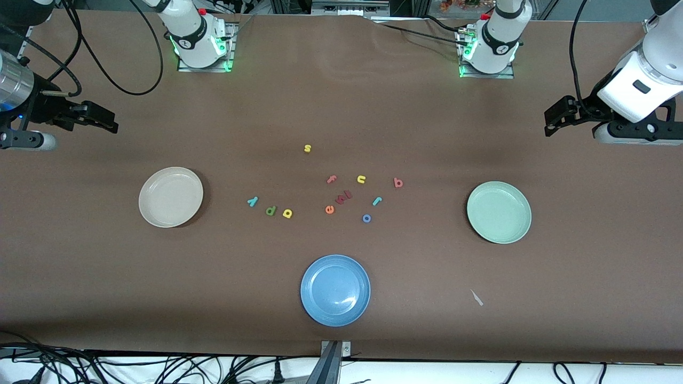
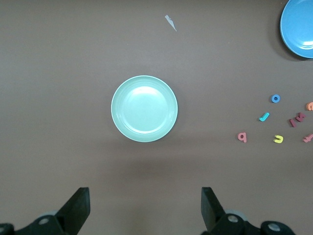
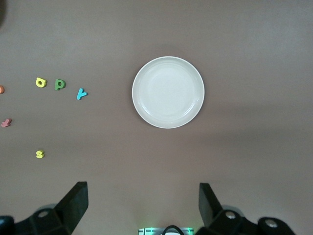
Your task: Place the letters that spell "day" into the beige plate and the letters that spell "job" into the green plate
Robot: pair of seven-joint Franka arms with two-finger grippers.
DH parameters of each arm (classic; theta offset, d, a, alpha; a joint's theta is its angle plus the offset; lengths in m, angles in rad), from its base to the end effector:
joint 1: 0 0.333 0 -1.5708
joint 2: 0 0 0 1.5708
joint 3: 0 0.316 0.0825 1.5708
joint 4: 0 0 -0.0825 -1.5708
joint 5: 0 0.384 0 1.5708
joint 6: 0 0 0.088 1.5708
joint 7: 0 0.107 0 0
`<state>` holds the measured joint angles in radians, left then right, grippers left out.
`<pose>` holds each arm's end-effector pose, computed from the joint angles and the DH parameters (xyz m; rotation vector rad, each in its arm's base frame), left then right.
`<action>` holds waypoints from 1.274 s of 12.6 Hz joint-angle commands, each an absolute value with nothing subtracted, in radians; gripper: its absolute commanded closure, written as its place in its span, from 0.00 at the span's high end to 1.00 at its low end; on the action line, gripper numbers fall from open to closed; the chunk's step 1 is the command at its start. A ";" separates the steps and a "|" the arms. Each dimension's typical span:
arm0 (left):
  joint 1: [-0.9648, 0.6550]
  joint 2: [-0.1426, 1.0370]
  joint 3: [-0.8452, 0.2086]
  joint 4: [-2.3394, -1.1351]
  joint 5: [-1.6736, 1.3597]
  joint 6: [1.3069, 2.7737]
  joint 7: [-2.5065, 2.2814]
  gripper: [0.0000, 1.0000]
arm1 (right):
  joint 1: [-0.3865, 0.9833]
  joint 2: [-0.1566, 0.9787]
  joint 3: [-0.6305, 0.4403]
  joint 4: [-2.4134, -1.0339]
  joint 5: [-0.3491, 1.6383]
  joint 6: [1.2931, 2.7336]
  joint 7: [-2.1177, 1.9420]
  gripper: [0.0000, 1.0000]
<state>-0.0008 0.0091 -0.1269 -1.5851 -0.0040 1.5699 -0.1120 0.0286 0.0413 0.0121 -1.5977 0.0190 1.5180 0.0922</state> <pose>0.5520 -0.0710 0.6127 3.1390 -0.0246 -0.0387 0.5581 0.0247 0.5846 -3.1233 0.0806 0.1909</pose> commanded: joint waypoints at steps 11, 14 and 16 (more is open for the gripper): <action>-0.005 0.025 -0.133 -1.554 0.021 1.557 -0.126 1.00 | 0.031 0.034 0.015 -1.606 0.005 1.525 0.095 1.00; -0.009 0.028 -0.138 -1.557 0.021 1.554 -0.149 1.00 | 0.031 0.034 0.015 -1.606 0.005 1.523 0.095 1.00; -0.017 0.058 -0.152 -1.554 0.018 1.555 -0.146 1.00 | 0.031 0.035 0.015 -1.605 0.005 1.525 0.095 1.00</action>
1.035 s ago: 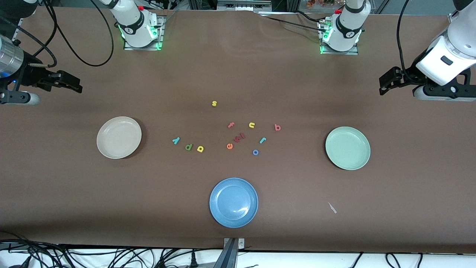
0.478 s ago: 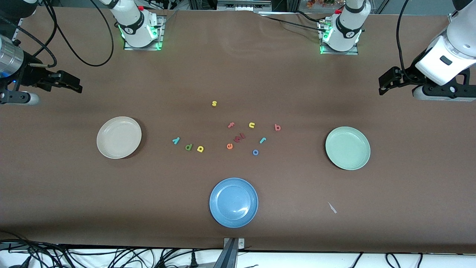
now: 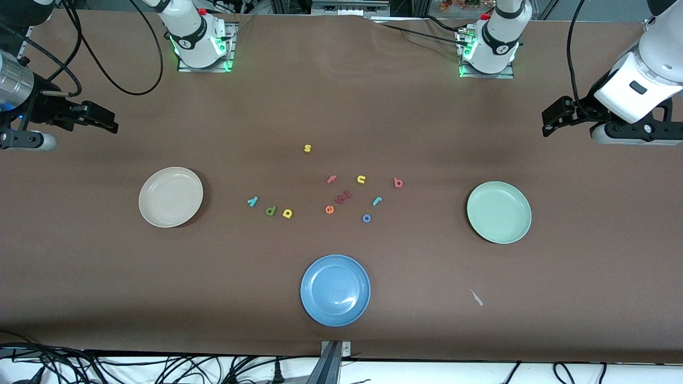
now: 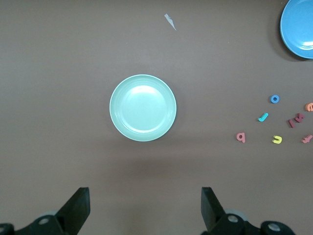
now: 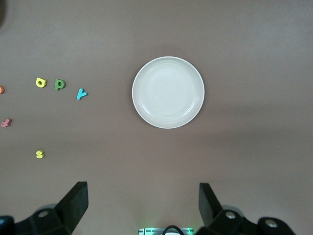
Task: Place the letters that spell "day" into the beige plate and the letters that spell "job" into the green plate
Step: 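Reach the right gripper and the left gripper toward the scattered letters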
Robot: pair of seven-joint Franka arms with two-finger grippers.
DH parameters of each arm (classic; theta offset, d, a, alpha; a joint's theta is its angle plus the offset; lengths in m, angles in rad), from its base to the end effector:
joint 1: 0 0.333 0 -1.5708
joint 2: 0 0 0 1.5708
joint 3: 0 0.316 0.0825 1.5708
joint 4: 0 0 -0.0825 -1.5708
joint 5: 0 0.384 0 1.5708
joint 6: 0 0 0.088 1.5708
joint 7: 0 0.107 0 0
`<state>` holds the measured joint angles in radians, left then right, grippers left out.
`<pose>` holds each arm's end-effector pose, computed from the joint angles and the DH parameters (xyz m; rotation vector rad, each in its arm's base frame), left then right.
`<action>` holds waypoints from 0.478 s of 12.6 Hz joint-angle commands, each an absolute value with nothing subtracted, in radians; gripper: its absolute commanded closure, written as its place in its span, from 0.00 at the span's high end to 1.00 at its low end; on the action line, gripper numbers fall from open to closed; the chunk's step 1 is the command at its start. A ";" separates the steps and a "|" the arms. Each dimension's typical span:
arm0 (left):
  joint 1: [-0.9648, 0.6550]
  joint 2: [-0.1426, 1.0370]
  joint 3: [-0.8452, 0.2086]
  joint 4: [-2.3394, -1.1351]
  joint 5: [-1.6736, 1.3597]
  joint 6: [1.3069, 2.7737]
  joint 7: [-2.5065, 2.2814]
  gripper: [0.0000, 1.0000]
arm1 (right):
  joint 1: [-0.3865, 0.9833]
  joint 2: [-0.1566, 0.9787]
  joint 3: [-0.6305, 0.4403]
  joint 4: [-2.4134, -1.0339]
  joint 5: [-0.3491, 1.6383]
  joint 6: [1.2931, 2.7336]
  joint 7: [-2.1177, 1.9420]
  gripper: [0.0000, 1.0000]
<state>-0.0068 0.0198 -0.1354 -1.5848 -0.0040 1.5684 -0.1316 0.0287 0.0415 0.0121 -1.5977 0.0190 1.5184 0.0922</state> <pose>0.5537 -0.0790 0.6068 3.1393 -0.0166 -0.0574 0.5582 0.0248 0.5846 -3.1233 0.0805 0.1905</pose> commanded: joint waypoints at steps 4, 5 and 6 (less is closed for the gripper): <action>-0.044 0.136 -0.153 -1.549 0.015 1.565 -0.147 1.00 | 0.037 0.055 0.015 -1.597 0.006 1.537 0.091 1.00; -0.058 0.156 -0.153 -1.540 0.014 1.566 -0.147 1.00 | 0.038 0.075 0.015 -1.594 0.006 1.534 0.089 1.00; -0.064 0.181 -0.153 -1.531 0.012 1.566 -0.147 1.00 | 0.038 0.080 0.017 -1.594 0.011 1.531 0.094 1.00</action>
